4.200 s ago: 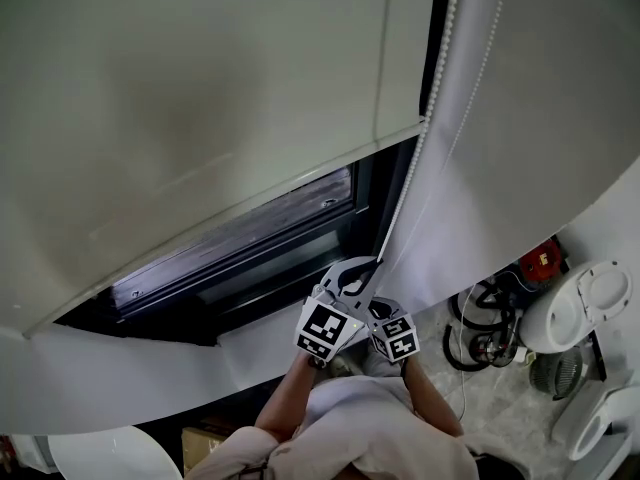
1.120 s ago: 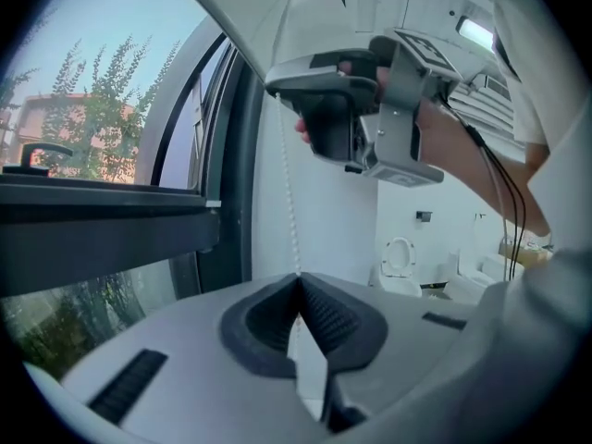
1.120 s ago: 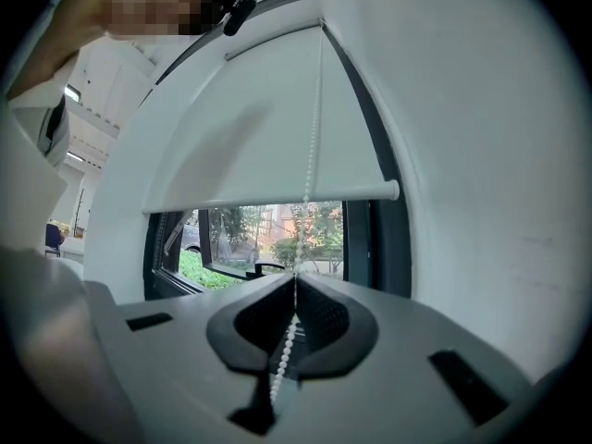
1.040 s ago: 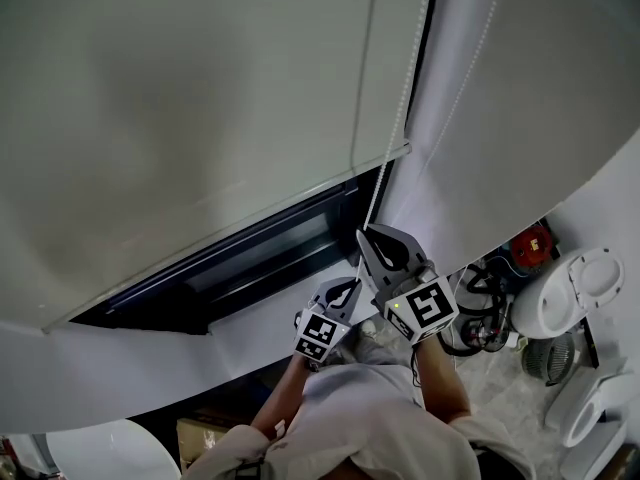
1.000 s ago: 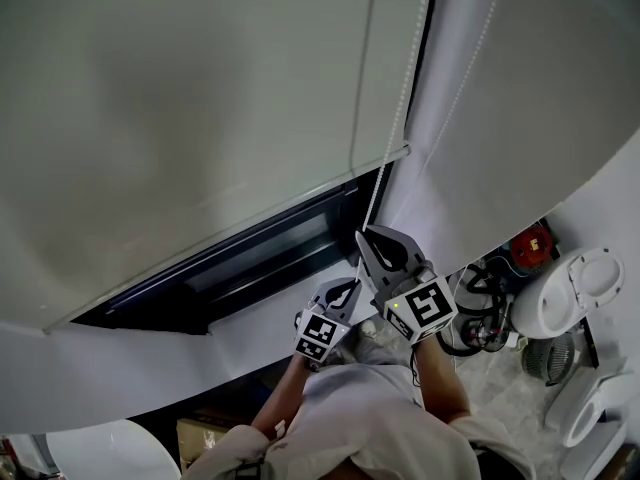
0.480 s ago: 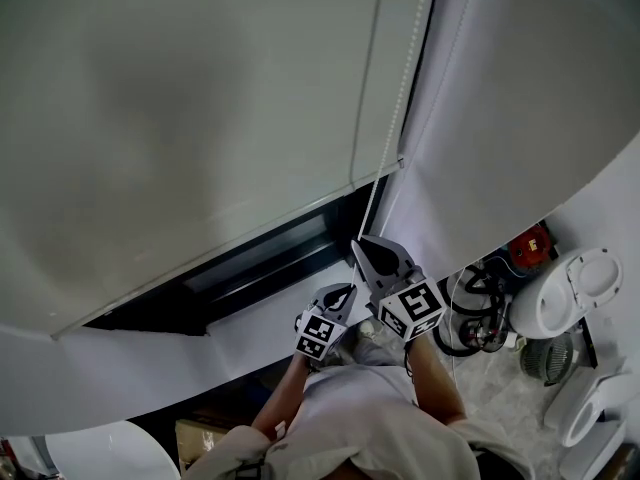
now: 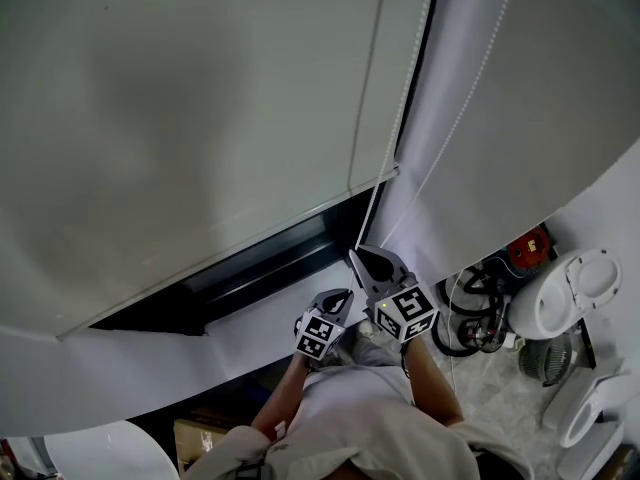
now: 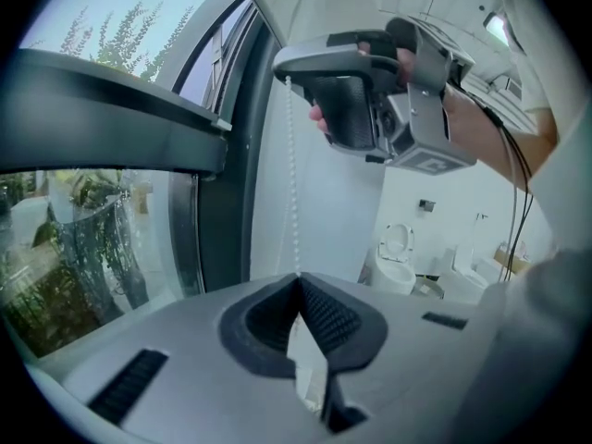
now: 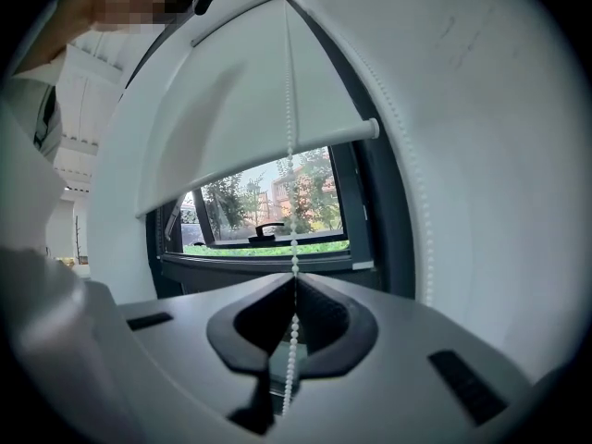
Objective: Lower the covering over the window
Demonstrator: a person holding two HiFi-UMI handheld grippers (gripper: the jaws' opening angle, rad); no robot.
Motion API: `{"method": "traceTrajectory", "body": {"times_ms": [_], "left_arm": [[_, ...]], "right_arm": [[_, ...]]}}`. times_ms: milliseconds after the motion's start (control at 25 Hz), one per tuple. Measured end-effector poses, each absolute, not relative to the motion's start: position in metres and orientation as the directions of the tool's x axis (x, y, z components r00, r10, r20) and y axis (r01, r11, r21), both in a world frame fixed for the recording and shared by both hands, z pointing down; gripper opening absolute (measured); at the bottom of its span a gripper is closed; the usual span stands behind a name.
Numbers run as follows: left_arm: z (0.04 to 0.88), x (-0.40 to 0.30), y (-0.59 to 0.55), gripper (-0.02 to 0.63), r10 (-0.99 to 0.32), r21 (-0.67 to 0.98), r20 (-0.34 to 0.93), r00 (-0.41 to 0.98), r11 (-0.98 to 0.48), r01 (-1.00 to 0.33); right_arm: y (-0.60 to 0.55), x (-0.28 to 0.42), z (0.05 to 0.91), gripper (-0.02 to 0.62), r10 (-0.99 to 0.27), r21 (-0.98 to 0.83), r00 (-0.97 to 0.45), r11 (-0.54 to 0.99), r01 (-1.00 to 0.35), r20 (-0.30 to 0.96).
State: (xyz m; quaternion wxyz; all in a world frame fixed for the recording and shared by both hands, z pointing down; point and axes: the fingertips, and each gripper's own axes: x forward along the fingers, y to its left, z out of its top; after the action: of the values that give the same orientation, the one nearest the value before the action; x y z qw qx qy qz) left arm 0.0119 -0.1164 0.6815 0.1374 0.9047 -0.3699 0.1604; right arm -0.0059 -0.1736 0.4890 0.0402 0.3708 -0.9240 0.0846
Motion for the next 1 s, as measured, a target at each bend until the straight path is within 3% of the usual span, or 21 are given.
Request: {"method": "traceTrajectory", "body": {"times_ms": [360,560,1000], "left_arm": [[0.671,0.0,-0.111,0.017,-0.653,0.134,0.39,0.65,-0.658,-0.741],[0.615,-0.008,-0.116,0.094,-0.678,0.162,0.306,0.669,-0.655,-0.738],[0.451,-0.03,-0.131,0.095,-0.746,0.072,0.053,0.664,-0.66,-0.748]], "right_arm": [[-0.173,-0.004,0.49,-0.003,-0.68,-0.132,-0.721,0.708,-0.693,0.136],[-0.173,-0.004,0.491,-0.003,-0.678,-0.128,-0.723,0.711,-0.691,0.136],[-0.174,-0.009,0.49,-0.003,-0.673,-0.121,-0.726,0.716,-0.687,0.138]]}}
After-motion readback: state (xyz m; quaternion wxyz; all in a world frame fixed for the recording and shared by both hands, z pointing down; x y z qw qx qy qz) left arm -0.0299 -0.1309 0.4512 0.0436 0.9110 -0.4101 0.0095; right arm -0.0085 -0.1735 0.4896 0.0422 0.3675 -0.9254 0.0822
